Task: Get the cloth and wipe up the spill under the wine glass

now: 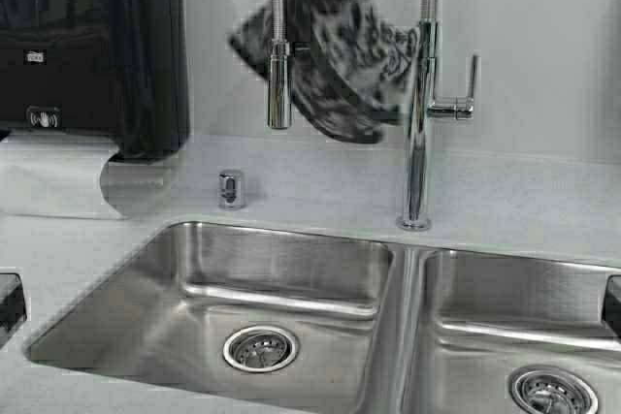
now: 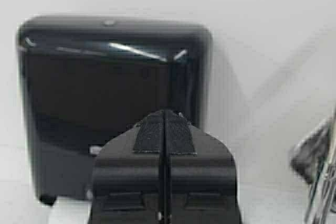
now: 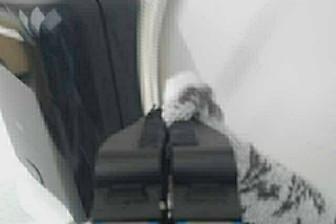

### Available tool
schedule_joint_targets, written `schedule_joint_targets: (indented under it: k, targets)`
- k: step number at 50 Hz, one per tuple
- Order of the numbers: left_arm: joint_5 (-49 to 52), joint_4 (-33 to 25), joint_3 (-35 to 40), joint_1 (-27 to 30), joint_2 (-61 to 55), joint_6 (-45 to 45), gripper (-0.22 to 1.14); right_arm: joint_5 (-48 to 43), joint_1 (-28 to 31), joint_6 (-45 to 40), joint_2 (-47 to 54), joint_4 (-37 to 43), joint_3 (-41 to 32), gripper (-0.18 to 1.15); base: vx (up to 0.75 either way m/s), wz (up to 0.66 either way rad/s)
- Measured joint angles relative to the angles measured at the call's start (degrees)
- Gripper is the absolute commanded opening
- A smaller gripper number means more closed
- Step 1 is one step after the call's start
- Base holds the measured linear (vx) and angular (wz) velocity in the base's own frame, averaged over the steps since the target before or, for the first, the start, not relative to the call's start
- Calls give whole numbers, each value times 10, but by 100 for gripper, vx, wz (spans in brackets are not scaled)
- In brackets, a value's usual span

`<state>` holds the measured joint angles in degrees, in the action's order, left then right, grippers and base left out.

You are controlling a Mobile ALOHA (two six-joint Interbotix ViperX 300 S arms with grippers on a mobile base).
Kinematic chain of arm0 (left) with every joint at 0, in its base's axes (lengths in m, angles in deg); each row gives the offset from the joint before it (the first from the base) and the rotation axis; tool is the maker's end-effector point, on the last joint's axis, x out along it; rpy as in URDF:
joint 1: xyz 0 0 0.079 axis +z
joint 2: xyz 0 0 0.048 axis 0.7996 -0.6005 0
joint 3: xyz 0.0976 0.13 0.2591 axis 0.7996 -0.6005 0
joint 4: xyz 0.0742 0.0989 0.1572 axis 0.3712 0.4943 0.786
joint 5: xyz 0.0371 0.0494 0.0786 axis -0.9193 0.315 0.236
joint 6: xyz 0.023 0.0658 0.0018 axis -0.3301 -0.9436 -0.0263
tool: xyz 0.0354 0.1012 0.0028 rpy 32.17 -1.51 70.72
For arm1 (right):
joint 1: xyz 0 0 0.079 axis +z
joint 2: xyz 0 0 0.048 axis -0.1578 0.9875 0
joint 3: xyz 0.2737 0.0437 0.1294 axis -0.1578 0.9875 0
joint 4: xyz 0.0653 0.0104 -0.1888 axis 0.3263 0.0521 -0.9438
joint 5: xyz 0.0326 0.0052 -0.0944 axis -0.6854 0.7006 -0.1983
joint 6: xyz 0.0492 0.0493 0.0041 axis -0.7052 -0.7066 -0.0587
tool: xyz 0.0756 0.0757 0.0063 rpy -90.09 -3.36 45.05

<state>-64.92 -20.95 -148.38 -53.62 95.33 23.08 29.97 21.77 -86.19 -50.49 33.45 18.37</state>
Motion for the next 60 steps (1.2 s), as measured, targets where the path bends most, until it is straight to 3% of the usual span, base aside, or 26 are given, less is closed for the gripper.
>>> schedule_joint_targets:
  k: [27, 60]
  targets:
    - [0, 0, -6, -1, -2, -5, 2, 92, 4, -2, -98, -70, -85, 7, -8, -1]
    - [8, -1, -7, -1, -3, -3, 2, 215, 78, -3, -191, -75, -149, 7, -11, 8]
